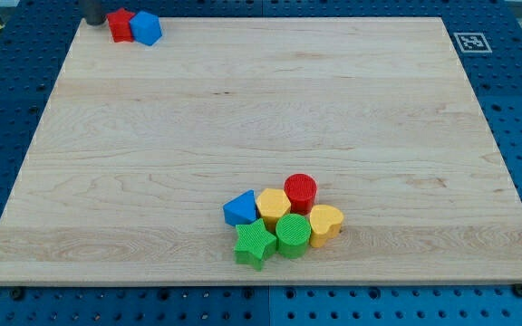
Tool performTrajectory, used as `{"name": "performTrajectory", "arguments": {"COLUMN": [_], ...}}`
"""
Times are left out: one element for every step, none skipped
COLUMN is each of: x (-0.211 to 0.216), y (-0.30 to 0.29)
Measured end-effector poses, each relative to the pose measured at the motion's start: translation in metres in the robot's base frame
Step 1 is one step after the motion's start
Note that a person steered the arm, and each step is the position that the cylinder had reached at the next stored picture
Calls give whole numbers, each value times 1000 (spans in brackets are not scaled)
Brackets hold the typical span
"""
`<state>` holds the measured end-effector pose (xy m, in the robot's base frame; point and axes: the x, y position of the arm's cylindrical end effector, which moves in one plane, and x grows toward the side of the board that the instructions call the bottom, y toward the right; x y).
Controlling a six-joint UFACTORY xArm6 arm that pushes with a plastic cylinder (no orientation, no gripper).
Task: Push red star towards center
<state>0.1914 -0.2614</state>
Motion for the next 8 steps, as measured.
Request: {"name": "performTrajectory", "arguments": {"x": [0,8,32,45,51,52,62,62], "y": [29,31,31,37,41,41,41,41]}}
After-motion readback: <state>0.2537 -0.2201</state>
